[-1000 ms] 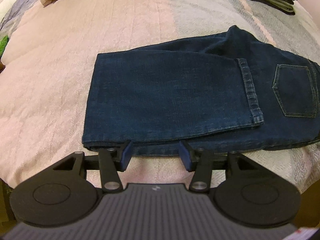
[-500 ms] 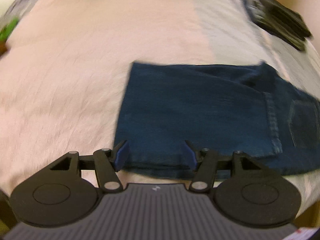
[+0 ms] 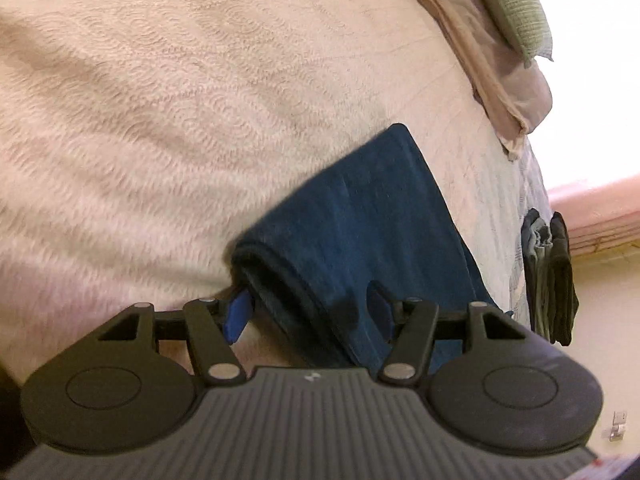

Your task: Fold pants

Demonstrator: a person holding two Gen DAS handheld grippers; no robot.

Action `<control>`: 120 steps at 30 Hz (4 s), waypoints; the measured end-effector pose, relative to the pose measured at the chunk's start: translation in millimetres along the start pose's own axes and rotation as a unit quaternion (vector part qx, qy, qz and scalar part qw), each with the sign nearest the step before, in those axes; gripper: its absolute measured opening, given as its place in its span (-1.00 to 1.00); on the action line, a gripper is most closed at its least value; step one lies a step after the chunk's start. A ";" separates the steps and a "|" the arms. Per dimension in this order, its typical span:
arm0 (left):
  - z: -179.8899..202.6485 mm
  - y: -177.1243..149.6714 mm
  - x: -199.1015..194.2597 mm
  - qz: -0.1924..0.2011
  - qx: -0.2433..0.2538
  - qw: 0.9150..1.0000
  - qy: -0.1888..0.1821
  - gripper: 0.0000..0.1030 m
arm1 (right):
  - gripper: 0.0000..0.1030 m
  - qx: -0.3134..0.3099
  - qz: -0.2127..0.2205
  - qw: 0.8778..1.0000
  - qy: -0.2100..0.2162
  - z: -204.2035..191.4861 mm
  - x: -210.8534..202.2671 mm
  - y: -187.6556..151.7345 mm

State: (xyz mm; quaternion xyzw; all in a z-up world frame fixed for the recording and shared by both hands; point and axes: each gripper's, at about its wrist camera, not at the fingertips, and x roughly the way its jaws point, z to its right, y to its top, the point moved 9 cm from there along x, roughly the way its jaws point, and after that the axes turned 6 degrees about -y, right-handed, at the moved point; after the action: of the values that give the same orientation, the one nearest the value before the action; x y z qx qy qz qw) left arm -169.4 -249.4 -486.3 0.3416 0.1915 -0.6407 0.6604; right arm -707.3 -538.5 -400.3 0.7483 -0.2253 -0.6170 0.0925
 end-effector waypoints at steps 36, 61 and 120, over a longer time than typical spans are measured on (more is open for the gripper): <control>104.7 40.9 12.7 -0.163 0.307 0.937 0.032 -0.80 | 0.02 -0.148 0.000 0.981 -0.122 -35.5 -15.1 41.1; 440.8 -297.7 10.9 -0.154 0.452 0.879 0.008 -0.46 | 0.02 -0.307 -0.042 0.949 0.051 6.5 -24.3 218.6; 300.9 -171.5 219.0 -0.053 0.480 0.869 0.109 -0.49 | -0.58 -0.480 0.108 0.863 0.116 -108.1 137.0 90.6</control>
State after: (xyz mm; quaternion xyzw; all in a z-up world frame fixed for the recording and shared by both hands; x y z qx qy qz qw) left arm -369.5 -606.3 -464.3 0.6735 -0.0515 -0.6462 0.3553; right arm -604.3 -695.3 -459.4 0.6484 0.0316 -0.5437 0.5319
